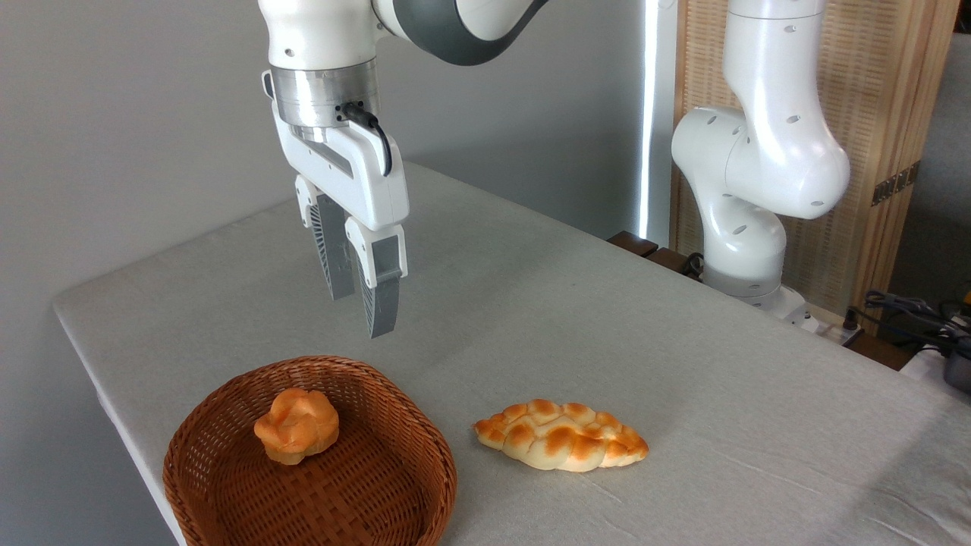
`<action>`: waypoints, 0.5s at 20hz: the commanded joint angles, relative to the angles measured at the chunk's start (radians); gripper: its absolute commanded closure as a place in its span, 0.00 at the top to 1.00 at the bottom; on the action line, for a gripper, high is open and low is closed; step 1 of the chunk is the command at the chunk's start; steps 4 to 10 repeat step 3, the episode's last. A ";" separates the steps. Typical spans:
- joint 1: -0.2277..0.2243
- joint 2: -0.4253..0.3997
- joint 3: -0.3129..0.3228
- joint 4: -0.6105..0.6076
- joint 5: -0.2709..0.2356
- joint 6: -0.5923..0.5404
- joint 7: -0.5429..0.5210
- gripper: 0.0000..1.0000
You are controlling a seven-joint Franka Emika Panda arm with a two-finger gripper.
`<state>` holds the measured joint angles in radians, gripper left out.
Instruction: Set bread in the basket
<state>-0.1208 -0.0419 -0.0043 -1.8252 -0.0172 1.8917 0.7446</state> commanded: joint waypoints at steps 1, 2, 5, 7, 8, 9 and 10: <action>0.000 0.010 0.009 0.018 0.013 -0.023 -0.016 1.00; -0.002 0.011 0.007 0.017 0.011 -0.025 -0.021 1.00; 0.000 0.011 0.007 0.017 0.011 -0.025 -0.022 1.00; 0.000 0.011 0.007 0.017 0.011 -0.025 -0.022 1.00; 0.000 0.011 0.007 0.017 0.011 -0.025 -0.022 1.00; 0.000 0.011 0.007 0.017 0.011 -0.025 -0.022 1.00; 0.000 0.011 0.007 0.017 0.011 -0.025 -0.022 1.00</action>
